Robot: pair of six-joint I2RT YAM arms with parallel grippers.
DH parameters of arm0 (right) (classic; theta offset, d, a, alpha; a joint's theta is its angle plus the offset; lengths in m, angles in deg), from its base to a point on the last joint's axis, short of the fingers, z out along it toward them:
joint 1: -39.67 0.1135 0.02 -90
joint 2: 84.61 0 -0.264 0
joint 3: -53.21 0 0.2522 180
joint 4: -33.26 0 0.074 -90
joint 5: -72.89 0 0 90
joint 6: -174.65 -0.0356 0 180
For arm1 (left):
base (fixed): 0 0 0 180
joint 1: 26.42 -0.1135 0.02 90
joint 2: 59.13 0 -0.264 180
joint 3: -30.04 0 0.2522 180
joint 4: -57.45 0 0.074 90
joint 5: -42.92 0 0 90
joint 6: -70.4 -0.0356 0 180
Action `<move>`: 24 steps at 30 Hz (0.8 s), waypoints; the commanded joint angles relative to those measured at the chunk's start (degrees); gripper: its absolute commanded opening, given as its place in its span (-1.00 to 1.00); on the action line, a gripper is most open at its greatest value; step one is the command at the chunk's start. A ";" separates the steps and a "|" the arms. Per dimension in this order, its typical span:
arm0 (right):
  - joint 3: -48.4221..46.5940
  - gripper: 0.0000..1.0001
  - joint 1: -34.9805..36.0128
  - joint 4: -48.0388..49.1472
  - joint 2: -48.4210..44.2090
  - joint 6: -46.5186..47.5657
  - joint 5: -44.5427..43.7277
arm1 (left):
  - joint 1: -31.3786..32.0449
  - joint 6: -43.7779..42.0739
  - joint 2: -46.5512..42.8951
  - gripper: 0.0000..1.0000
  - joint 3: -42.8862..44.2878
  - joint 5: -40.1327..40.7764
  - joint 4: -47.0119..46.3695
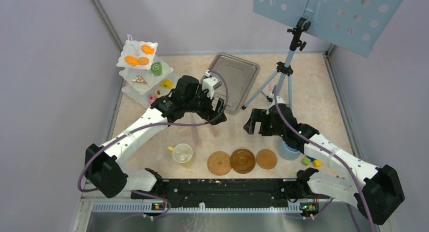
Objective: Serve the afternoon tea
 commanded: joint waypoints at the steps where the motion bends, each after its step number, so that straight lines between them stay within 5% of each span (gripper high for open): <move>1: 2.76 0.97 8.28 5.01 5.23 -5.47 -4.17 | 0.34 0.86 -0.96 0.97 -0.93 4.58 -2.82; 12: -7.24 0.96 18.40 25.48 31.01 -3.74 -14.87 | 0.00 3.32 -15.53 0.97 -6.90 39.40 -8.22; 24: -17.63 0.59 25.30 25.45 44.95 -2.88 -19.41 | -0.35 3.52 -25.12 0.97 -11.86 46.58 -14.12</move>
